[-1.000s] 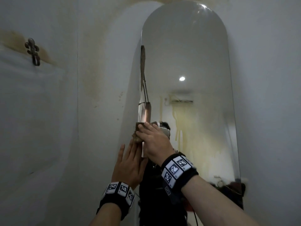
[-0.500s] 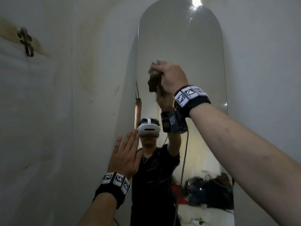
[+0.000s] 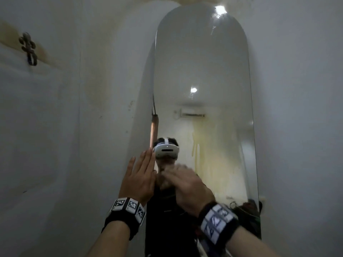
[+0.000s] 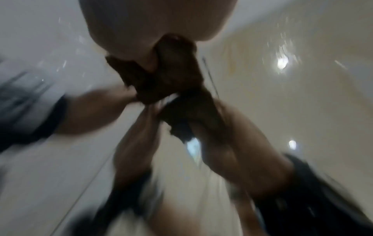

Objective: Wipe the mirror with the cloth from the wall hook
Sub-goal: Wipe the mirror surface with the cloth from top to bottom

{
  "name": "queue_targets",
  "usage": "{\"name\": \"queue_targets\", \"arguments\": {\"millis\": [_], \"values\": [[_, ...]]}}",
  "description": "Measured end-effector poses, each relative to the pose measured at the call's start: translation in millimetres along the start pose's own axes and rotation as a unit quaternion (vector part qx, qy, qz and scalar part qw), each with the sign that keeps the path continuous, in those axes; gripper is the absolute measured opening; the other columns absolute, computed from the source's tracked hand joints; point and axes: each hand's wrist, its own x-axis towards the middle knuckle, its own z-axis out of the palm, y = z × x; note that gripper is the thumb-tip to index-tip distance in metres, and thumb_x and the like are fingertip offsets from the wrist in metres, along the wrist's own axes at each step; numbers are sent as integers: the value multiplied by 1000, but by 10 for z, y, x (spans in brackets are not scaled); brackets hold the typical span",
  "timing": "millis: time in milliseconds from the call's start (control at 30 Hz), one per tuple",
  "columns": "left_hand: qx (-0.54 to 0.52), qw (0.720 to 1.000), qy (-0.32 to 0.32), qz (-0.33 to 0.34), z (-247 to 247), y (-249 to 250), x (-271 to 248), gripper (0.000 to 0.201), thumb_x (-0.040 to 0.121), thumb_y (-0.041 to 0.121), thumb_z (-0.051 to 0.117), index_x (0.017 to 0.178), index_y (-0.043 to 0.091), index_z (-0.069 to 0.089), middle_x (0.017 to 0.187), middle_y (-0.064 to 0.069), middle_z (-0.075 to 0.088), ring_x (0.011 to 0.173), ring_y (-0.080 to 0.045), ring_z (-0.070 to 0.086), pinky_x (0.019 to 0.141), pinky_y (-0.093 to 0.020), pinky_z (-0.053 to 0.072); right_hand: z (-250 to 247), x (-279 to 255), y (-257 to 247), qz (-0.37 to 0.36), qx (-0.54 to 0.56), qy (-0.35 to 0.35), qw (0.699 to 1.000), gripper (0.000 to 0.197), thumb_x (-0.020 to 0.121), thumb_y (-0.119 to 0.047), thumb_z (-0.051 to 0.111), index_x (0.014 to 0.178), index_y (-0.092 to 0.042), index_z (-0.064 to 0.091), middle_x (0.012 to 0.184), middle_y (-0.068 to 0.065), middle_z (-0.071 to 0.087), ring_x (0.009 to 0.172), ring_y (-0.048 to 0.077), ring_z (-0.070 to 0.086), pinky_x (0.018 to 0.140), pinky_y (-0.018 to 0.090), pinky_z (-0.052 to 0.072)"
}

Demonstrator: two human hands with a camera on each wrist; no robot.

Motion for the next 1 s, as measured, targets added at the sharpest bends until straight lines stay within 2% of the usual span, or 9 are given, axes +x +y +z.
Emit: {"name": "queue_targets", "arguments": {"millis": [100,167,267,333,467,733,867,933,1000], "values": [[5,1000,-1,3,52,12,-9,59,95,28,35,150,7,33,160,-8,24,147,-21,26,117,-49,22,-490,865,313,26,-60,162,985,32,87,-13,63,118,-6,67,116,12,68,97,26,63,91,39,48],[21,1000,-2,9,48,18,24,61,93,26,39,150,5,32,160,-11,25,147,-25,29,118,-50,21,-830,1504,634,63,-99,212,970,35,84,-6,57,117,-7,67,118,11,68,103,22,61,98,30,41],[30,1000,-7,4,16,39,71,62,93,24,41,151,5,30,160,-12,24,147,-26,28,119,-49,18,-1011,2039,1031,134,-142,53,979,49,83,2,46,121,-21,67,135,6,59,124,30,52,107,40,37],[29,1000,-10,-2,10,63,92,61,93,24,41,151,5,30,160,-11,24,147,-25,27,118,-49,17,-811,1905,1153,173,-144,-63,972,54,86,1,45,130,-27,60,147,2,47,137,31,38,116,43,27],[14,1000,-17,-20,42,109,110,59,96,25,32,152,6,28,161,-9,22,149,-23,23,119,-50,17,-352,896,953,145,-127,-17,981,58,83,5,52,136,-20,54,149,1,44,143,24,30,121,37,9],[10,998,-41,-38,33,138,135,61,95,24,33,153,7,23,163,-8,18,150,-23,19,121,-50,13,141,-880,330,37,-94,-80,992,55,79,-4,45,129,-20,61,145,0,49,141,21,35,114,47,29],[17,997,-59,-38,-27,131,92,59,98,28,27,154,8,21,163,-8,15,151,-22,18,121,-49,10,-177,-564,422,37,-52,0,998,42,82,3,57,122,-10,66,134,10,59,120,28,56,96,47,46],[16,998,-59,-34,-41,129,81,59,99,29,26,154,8,21,163,-7,16,150,-23,19,121,-50,10,-526,-8,573,70,-55,101,991,39,83,-11,72,121,-7,65,127,13,63,109,29,59,94,47,48],[18,998,-59,-31,-48,132,81,59,99,29,27,154,8,21,163,-7,15,150,-23,21,121,-50,11,-908,680,839,91,-79,171,978,36,93,-32,58,120,-10,66,121,11,66,106,31,62,95,45,47]]}}
